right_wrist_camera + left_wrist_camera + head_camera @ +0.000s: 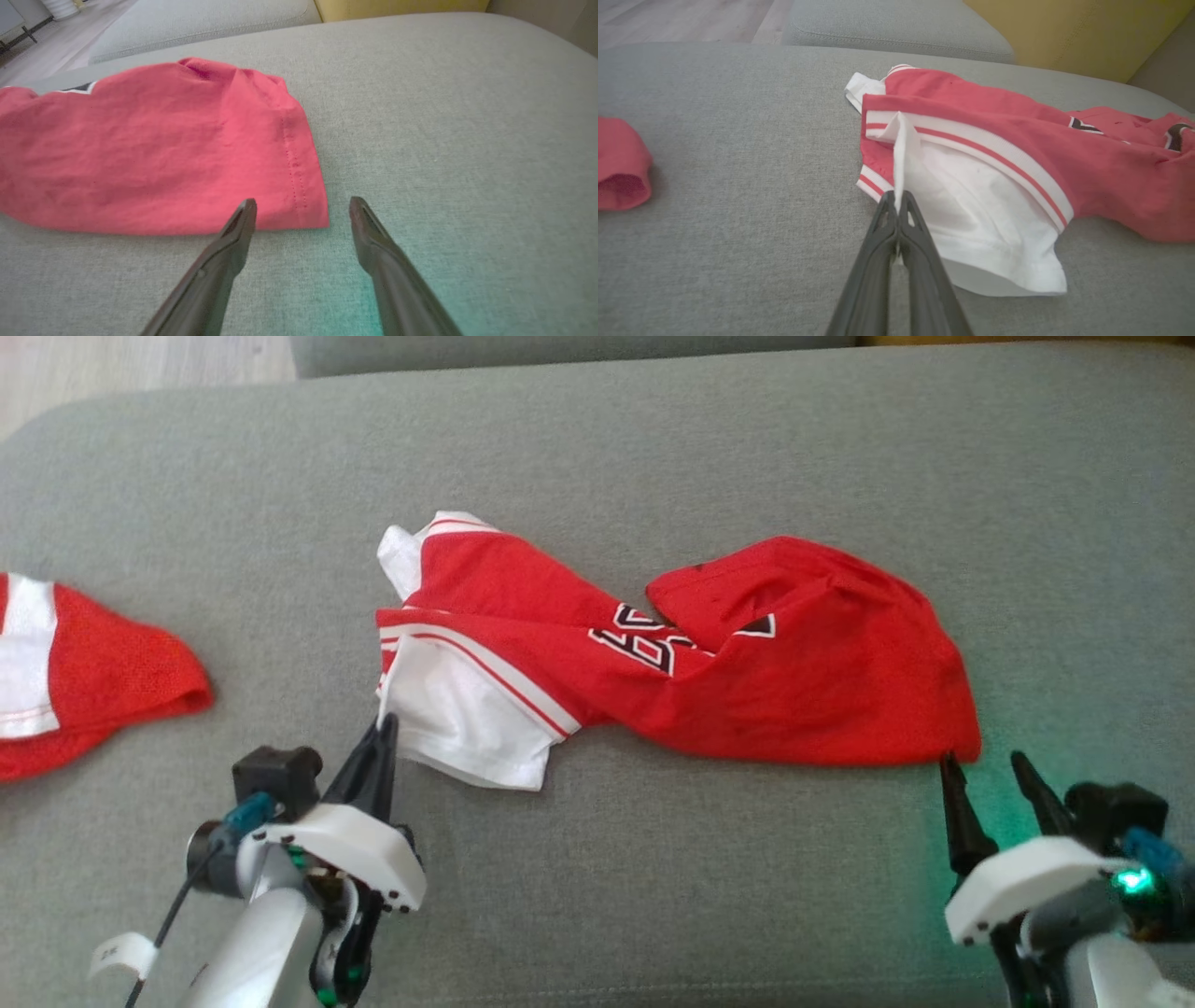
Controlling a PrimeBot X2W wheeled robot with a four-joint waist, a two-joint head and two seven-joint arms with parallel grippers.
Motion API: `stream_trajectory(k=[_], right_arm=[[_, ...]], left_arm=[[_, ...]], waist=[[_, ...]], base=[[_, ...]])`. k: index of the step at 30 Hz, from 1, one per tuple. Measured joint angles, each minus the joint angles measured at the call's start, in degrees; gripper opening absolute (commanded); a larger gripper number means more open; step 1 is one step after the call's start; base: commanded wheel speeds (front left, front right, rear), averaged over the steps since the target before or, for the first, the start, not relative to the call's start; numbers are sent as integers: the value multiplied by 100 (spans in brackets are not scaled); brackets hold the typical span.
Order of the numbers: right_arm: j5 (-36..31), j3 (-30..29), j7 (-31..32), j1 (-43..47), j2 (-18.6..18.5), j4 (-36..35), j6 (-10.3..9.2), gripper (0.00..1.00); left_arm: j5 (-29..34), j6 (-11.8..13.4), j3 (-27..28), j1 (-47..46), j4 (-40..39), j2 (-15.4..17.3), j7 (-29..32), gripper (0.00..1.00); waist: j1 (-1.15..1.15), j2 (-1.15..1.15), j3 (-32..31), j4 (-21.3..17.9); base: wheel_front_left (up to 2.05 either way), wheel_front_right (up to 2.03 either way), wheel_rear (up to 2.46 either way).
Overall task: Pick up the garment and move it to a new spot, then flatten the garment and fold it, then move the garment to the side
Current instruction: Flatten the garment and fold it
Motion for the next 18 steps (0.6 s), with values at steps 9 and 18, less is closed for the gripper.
stream_trajectory(k=[9,18], right_arm=[[146,-129,201,-584,1,868,0,100],[590,151,346,-576,-12,458,0,0]], left_arm=[[0,52,-107,-3,-276,-48,-2,0],[-77,220,133,121,-916,3,-225,0]], waist=[[0,0,227,206],[0,0,218,190]], base=[[0,0,0],[0,0,0]])
